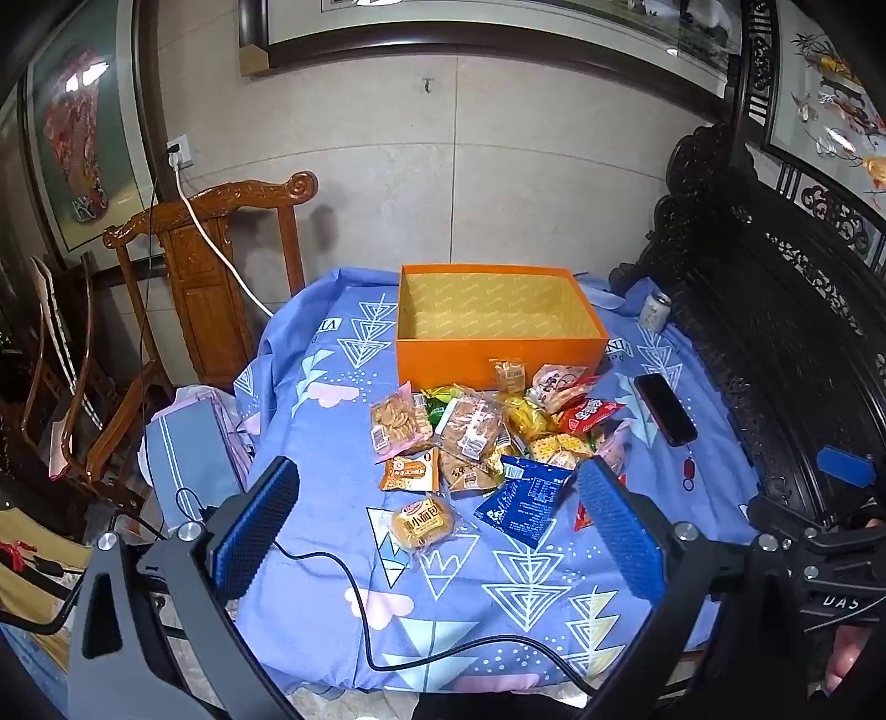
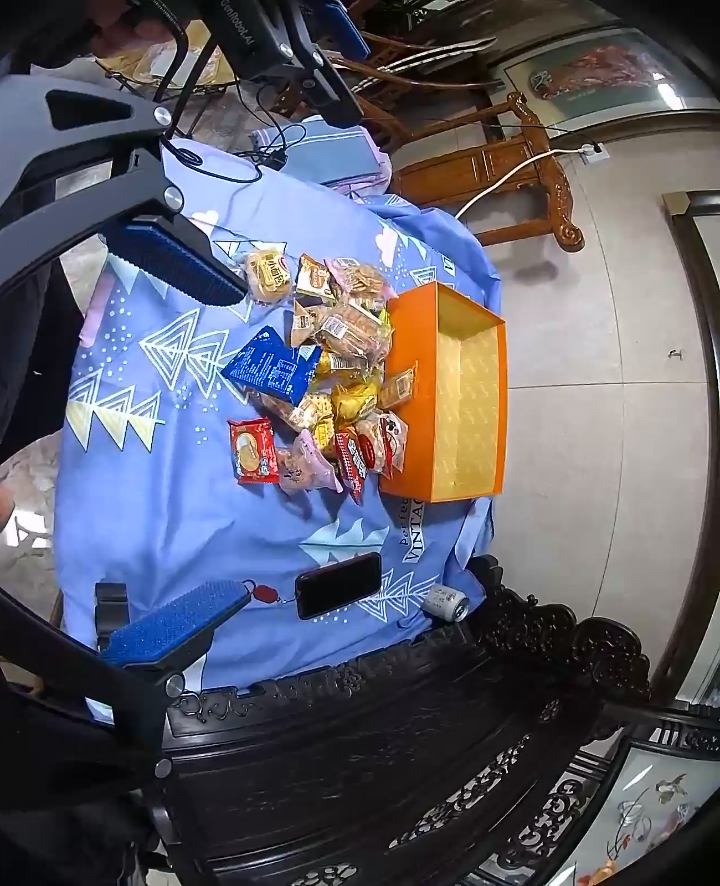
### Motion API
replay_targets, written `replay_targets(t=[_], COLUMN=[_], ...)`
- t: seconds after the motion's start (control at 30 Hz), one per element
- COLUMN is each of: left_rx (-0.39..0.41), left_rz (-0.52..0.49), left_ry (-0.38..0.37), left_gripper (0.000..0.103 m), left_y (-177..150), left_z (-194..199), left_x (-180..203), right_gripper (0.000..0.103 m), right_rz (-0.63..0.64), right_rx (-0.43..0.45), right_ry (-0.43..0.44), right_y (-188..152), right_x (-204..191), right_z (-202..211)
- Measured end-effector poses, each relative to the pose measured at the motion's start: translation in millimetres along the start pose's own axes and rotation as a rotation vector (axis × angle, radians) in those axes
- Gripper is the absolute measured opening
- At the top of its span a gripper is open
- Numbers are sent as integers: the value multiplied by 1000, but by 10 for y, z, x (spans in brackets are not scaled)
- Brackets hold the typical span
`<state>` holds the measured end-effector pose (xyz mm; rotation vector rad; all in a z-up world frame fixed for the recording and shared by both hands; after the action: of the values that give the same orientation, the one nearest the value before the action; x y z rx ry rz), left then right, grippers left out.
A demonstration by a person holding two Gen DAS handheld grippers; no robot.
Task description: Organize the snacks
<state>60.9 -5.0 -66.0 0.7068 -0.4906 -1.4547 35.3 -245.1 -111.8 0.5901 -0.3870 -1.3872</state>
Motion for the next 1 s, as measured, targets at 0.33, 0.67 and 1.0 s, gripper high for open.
replay_targets(t=[0.33,0.67,1.0], left_rx=[-1,-2,-2], left_rz=[-1,1,-3], left_ry=[-1,-4,-2], left_gripper=[99,99,99], left_y=[-22,-18,-37], left_z=[-7,-3,-18], left_x=[21,5,28], right_gripper=[100,100,100], right_rz=[1,0,-1], right_rx=[0,1,-1], right_ry=[-4,-5,-5], right_y=[-5,3,8], right_x=[-15,-3,26], right_z=[-2,3,-8])
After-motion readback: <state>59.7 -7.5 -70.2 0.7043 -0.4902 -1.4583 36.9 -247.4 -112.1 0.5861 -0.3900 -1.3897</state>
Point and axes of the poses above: each gripper's, at about its wrist camera, not at the fingertips, and z roughly against the way its jaws point, x to its right, y to its top, the point moved 9 cm from there along -z, roughly the way its jaws point, and after that the axes turned 9 degrees about y, right-handed, at the moved point
